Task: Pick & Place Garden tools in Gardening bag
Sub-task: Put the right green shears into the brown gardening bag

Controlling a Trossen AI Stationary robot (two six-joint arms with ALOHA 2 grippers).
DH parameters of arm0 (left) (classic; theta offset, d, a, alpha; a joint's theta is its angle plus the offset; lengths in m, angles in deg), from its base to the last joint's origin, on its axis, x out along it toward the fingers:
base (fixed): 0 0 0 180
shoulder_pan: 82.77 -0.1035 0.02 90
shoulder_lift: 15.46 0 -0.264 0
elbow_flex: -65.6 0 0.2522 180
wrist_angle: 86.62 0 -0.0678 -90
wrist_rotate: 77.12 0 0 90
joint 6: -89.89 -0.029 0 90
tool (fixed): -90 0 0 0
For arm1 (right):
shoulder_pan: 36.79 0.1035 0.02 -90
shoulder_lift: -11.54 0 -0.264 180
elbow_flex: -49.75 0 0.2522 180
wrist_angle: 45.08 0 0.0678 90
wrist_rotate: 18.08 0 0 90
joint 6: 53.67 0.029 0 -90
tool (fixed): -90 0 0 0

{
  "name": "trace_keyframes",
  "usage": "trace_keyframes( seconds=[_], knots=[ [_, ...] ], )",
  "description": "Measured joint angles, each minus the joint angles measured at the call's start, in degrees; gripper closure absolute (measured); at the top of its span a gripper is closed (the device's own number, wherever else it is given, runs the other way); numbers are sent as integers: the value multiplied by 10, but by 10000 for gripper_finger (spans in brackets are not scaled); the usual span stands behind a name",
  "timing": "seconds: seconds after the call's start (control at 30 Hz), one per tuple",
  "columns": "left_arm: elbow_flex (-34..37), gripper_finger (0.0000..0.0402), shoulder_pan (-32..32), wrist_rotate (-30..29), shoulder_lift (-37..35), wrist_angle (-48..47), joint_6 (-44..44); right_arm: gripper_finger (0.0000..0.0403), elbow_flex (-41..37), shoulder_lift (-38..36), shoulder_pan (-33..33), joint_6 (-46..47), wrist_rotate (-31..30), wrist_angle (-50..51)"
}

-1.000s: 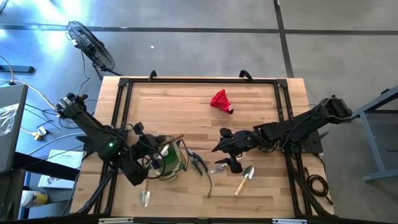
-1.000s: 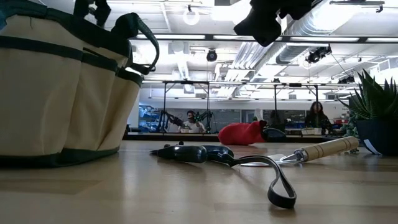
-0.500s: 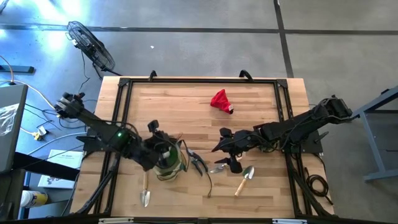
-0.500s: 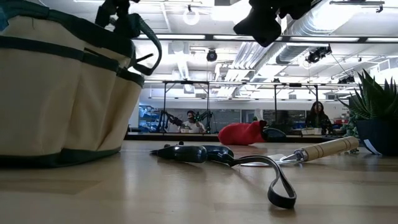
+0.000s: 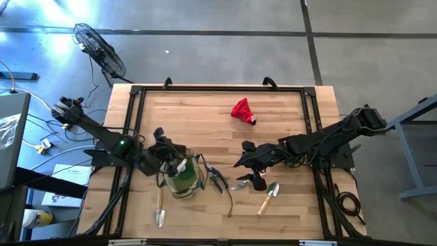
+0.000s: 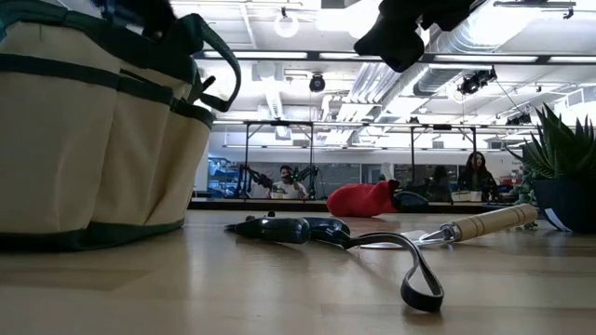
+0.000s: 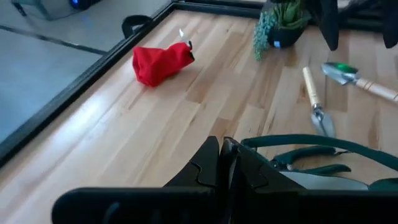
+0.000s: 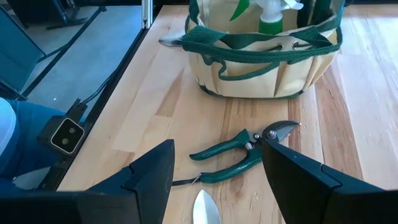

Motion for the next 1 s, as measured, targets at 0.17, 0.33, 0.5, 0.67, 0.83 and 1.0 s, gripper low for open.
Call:
trace_keyframes(
  seconds=[0.17,0.33,0.5,0.67,0.83,1.0],
  knots=[
    [122,398,0,3,-81,138,-20,172,0,0,0,-1,0,-2],
    [205,398,0,-4,-131,239,-56,172,0,0,-5,-2,-1,-11],
    [234,398,0,1,-147,254,-54,172,0,0,-10,-2,-2,-14],
    [237,398,0,16,-142,256,-45,172,0,0,-17,-2,1,-18],
    [237,398,0,45,-128,255,-44,172,0,0,-25,-4,2,-18],
    [237,398,0,43,-113,256,-40,172,0,0,-25,-9,2,-18]
  ],
)
